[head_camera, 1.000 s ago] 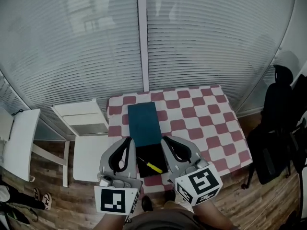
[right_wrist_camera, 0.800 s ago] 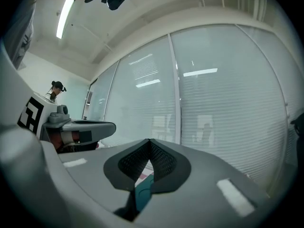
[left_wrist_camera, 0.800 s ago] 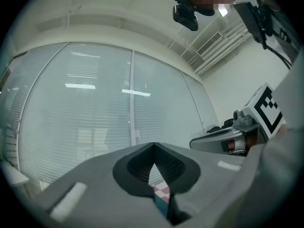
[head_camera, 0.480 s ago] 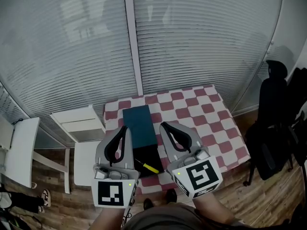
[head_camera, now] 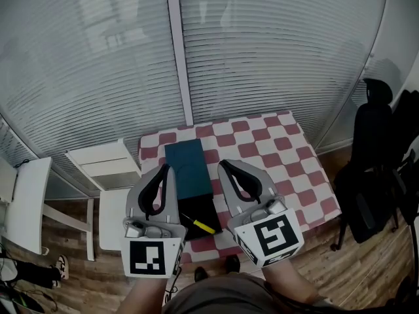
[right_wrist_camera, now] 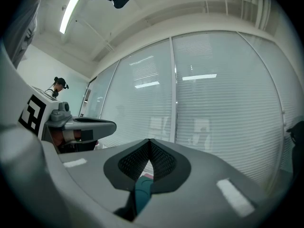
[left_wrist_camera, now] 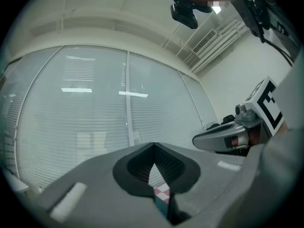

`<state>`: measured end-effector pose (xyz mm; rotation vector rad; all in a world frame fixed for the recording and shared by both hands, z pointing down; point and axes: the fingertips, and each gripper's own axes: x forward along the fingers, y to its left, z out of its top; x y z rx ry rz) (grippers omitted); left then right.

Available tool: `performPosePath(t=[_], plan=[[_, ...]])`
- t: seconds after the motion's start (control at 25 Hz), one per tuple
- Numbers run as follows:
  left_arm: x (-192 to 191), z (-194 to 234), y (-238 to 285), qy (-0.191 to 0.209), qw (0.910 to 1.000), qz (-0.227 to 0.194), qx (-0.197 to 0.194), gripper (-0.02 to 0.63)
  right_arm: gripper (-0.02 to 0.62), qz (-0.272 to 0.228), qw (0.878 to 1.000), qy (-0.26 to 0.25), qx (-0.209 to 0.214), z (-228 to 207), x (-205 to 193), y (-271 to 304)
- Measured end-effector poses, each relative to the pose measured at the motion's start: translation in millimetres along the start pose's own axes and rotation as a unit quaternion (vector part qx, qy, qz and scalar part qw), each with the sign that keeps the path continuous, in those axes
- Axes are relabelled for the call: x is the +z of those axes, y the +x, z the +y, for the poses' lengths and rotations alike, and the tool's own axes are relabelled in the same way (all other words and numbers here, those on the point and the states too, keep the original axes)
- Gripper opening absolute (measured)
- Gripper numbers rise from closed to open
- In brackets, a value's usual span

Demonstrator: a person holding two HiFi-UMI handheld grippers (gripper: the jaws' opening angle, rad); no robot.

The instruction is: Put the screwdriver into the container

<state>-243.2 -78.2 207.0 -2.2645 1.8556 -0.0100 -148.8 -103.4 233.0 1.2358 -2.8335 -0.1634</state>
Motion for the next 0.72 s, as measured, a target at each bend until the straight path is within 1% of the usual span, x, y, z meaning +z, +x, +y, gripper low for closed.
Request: performPosePath(t=[0.72], plan=[[-8.1, -4.0, 6.2, 0.006, 0.9999, 0.013, 0.0, 0.0, 0.024, 0.008, 1.0, 0.005, 0.018, 1.2, -11.3, 4.0]])
